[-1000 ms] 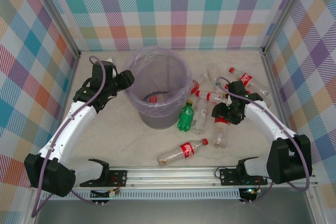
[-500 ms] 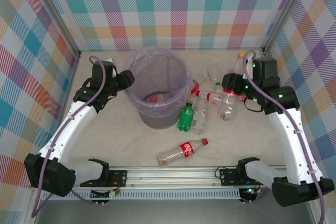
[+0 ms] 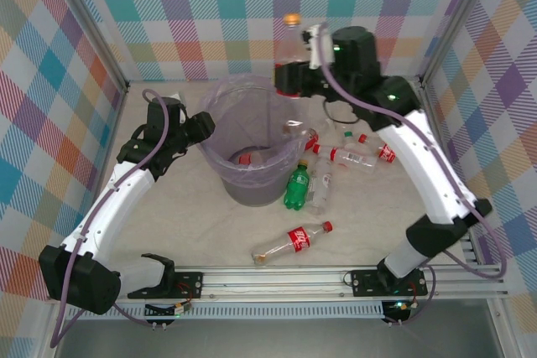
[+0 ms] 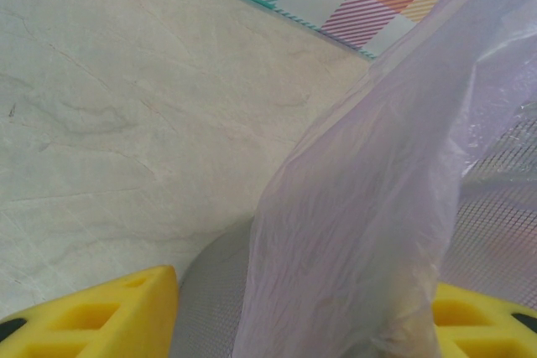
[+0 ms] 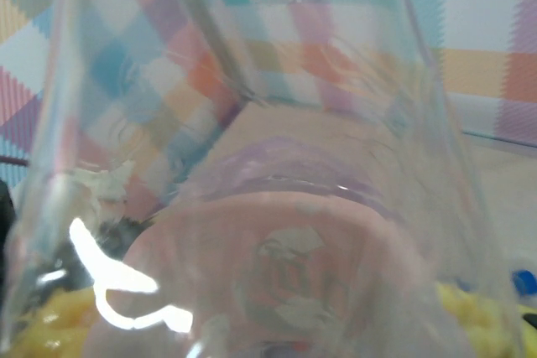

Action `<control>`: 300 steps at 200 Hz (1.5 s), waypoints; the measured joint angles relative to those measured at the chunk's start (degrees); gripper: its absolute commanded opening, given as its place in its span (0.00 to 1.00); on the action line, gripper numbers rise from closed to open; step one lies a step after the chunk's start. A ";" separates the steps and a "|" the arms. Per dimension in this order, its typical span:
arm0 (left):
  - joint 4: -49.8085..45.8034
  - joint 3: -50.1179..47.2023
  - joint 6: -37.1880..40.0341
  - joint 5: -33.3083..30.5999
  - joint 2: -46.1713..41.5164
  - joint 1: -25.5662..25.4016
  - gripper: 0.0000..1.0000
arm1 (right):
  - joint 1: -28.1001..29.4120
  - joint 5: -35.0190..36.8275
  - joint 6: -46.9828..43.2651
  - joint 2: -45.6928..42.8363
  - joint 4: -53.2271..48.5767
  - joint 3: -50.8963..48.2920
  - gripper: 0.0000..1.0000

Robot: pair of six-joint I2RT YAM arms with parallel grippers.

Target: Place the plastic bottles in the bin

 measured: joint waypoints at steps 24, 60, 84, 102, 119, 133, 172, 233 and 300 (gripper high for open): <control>0.00 0.00 0.00 0.00 0.00 0.00 0.58 | 3.54 -1.53 -0.74 5.81 0.55 1.31 0.59; 0.02 0.00 -0.02 0.02 0.07 0.00 0.58 | 6.27 -2.75 -1.31 10.82 1.53 -3.13 0.61; 0.02 0.00 -0.04 0.09 0.04 0.00 0.58 | 6.64 -2.67 -0.94 11.13 3.50 -10.27 0.65; 0.07 0.00 -0.07 0.15 0.04 0.00 0.58 | 6.64 -2.43 -0.37 11.61 5.35 -13.55 0.69; 0.04 0.00 -0.22 0.15 0.07 0.00 0.58 | 6.56 -2.03 0.07 12.17 6.14 -15.15 0.73; 0.07 0.00 -0.22 0.15 0.07 0.00 0.58 | 6.62 -1.90 0.20 12.59 6.62 -15.72 0.78; 0.07 0.00 -0.22 0.13 0.07 0.00 0.58 | 6.88 -1.86 -0.09 12.76 6.25 -15.26 0.86; 0.04 0.00 -0.22 0.11 0.11 0.00 0.58 | 6.93 -0.44 -1.60 9.22 1.75 -9.94 0.87; 0.02 0.02 -0.20 -0.04 0.13 0.00 0.59 | 5.51 10.71 0.72 -17.27 -3.10 -21.42 0.85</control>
